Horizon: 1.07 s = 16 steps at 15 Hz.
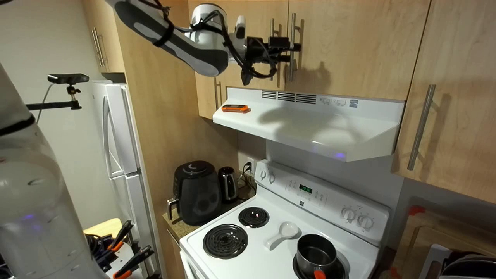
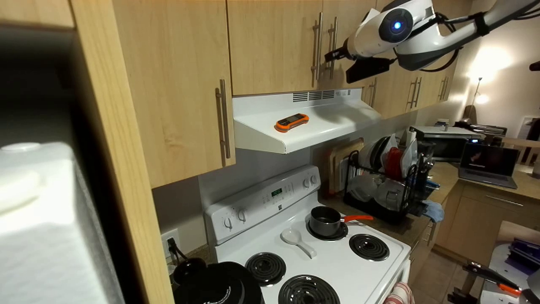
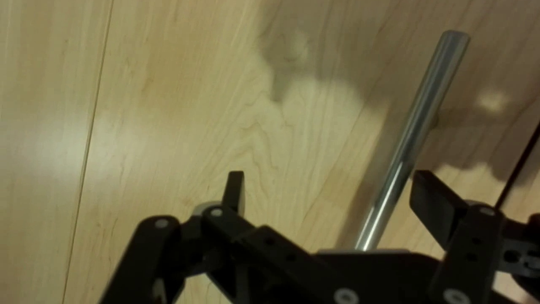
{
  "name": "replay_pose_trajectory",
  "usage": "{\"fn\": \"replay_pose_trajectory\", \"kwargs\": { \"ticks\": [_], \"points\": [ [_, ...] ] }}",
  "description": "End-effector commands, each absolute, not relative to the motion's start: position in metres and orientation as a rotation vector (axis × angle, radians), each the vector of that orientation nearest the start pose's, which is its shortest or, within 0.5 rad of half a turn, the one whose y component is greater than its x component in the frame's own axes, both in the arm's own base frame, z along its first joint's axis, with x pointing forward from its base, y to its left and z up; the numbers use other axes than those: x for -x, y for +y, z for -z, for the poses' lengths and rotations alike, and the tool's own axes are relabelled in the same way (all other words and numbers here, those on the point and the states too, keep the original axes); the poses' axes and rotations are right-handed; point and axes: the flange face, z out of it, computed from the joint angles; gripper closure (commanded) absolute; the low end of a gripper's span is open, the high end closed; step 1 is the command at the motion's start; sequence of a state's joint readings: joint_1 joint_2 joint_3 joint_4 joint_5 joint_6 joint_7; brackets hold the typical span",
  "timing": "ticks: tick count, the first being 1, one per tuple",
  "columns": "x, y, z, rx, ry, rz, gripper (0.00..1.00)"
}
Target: Open the right door of the top cabinet.
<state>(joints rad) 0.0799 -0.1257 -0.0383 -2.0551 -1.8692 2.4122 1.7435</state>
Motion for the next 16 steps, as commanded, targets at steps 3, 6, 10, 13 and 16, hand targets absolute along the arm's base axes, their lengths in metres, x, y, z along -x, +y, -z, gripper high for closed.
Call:
{"fn": "replay_pose_trajectory", "kwargs": {
  "ticks": [3,6,10,13,16],
  "points": [
    [-0.575,0.01,-0.552,-1.799,-0.373,-1.651,0.0],
    [-0.573,0.003,-0.555,-1.738,-0.394,-1.624,0.0],
    [-0.563,-0.001,-0.558,-1.69,-0.432,-1.571,0.0],
    [-0.557,-0.003,-0.559,-1.677,-0.437,-1.552,0.0],
    [-0.55,-0.003,-0.561,-1.68,-0.435,-1.544,0.0]
  ]
}}
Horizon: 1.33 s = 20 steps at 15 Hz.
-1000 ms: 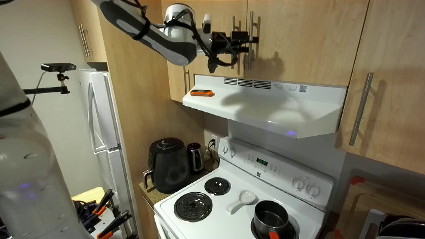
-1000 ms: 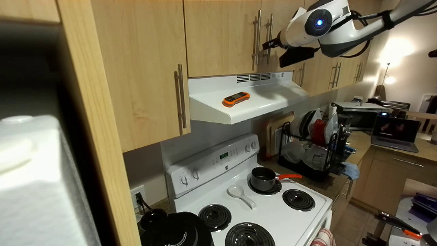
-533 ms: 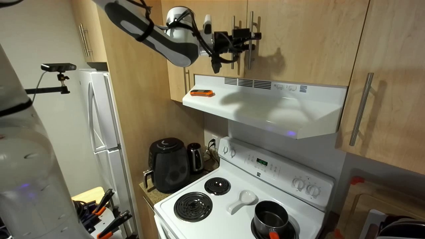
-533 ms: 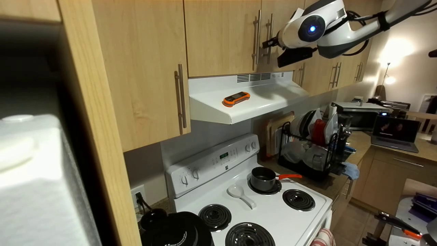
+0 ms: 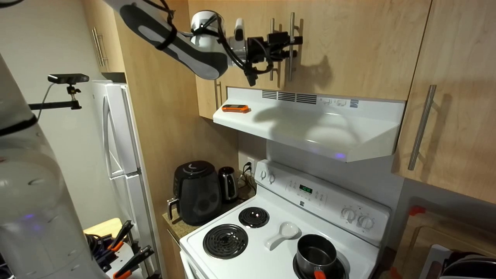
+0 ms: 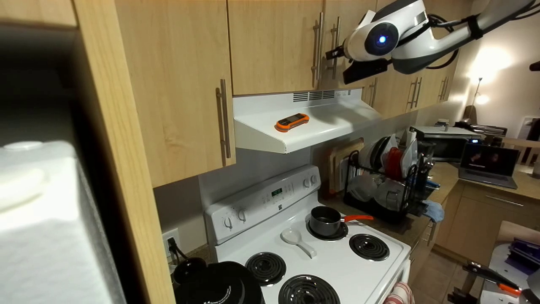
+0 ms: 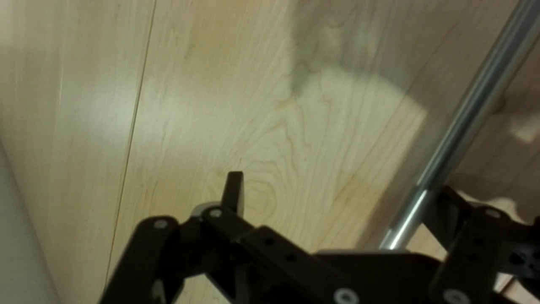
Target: Open the right door of the top cabinet.
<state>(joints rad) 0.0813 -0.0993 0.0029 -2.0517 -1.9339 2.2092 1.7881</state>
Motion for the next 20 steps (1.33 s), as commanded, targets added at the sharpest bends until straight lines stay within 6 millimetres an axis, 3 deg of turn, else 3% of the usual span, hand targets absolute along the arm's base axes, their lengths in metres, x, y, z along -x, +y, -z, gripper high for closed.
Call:
{"fn": "replay_pose_trajectory", "kwargs": {
  "ticks": [1,20],
  "points": [
    [-0.547,-0.004,-0.563,-1.685,-0.436,-1.542,0.0],
    [-0.45,-0.027,-0.614,-1.903,-0.471,-1.541,0.0]
  ]
}}
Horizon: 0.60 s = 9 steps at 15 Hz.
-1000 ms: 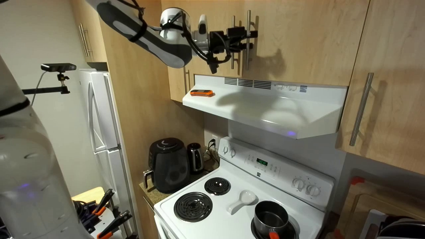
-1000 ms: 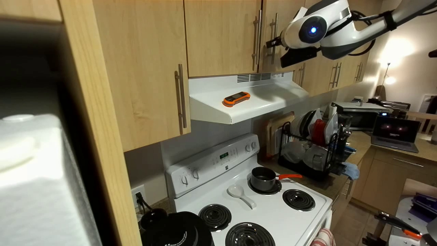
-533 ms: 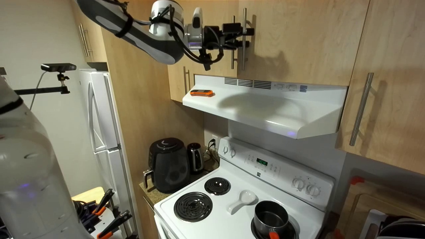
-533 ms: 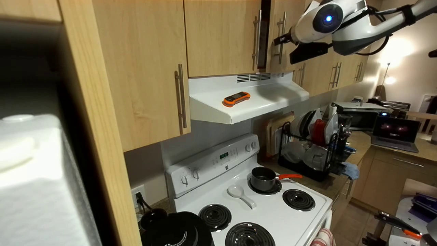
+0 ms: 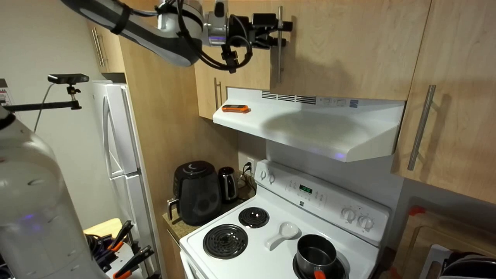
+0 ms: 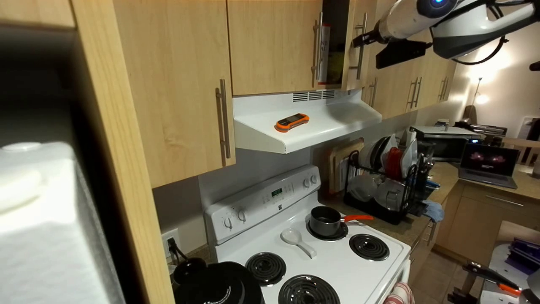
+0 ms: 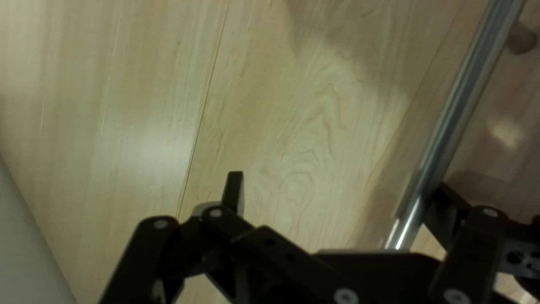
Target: Open the right door of the top cabinet.
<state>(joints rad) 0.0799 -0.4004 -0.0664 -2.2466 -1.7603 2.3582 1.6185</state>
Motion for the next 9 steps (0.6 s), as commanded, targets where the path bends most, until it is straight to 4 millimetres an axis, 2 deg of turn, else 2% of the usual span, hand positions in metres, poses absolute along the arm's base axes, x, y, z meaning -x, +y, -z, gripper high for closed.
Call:
{"fn": "replay_pose_trajectory", "kwargs": {
  "ticks": [1,9],
  "points": [
    [-0.445,-0.029,-0.619,-1.93,-0.472,-1.555,0.0],
    [-0.413,-0.05,-0.639,-2.041,-0.472,-1.58,0.0]
  ]
}}
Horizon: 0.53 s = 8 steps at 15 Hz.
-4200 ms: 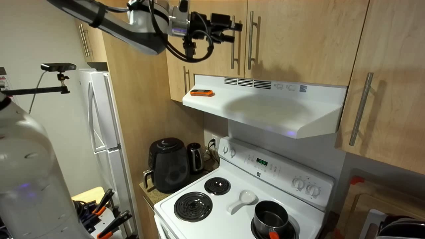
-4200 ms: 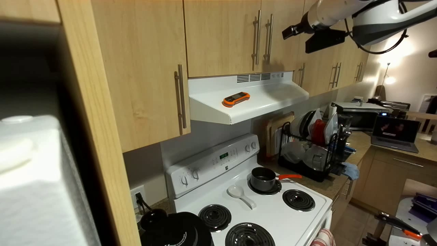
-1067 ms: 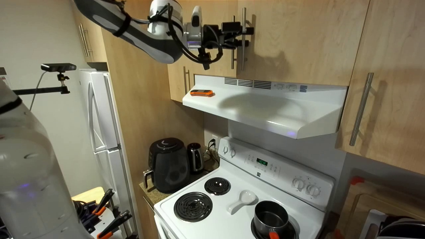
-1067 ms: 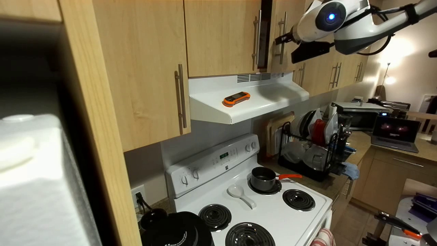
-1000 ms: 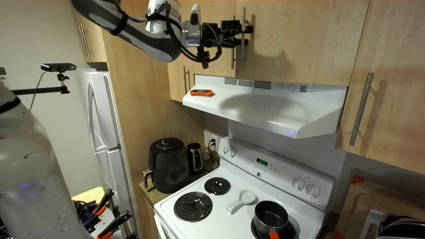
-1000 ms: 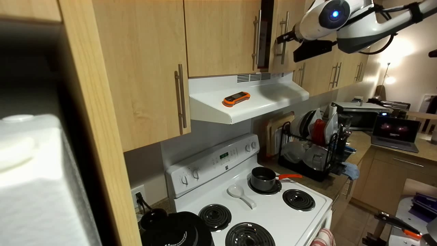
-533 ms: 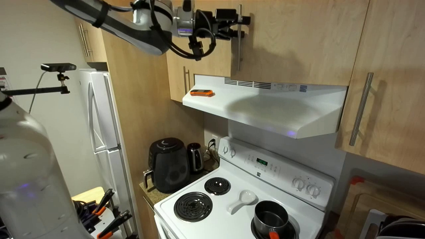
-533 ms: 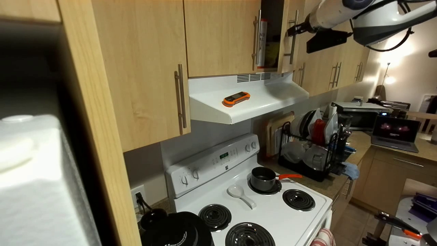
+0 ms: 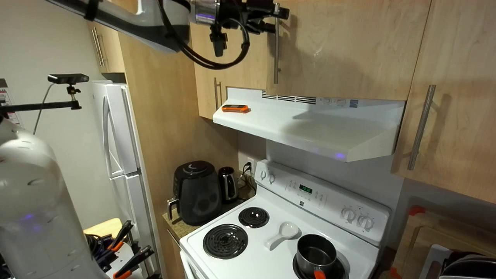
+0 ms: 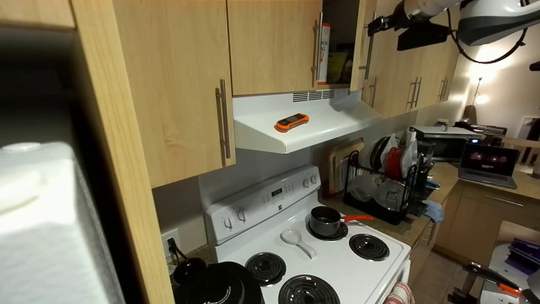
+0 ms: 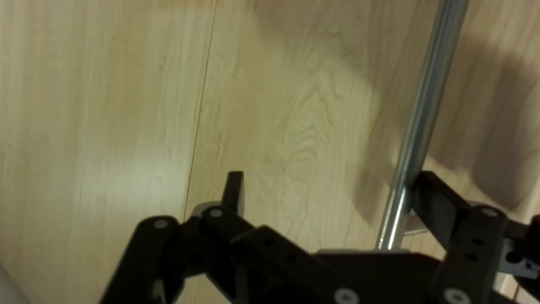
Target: Open the right door of the top cabinet.
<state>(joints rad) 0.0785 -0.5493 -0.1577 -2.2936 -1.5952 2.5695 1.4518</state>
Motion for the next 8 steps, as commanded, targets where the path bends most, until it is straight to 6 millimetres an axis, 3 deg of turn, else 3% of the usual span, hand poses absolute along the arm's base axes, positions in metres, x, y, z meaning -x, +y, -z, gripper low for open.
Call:
{"fn": "replay_pose_trajectory", "kwargs": {
  "ticks": [1,8],
  "points": [
    [-0.411,-0.052,-0.639,2.861,0.663,2.206,0.0],
    [-0.396,-0.061,-0.639,2.931,0.725,2.318,0.0]
  ]
}}
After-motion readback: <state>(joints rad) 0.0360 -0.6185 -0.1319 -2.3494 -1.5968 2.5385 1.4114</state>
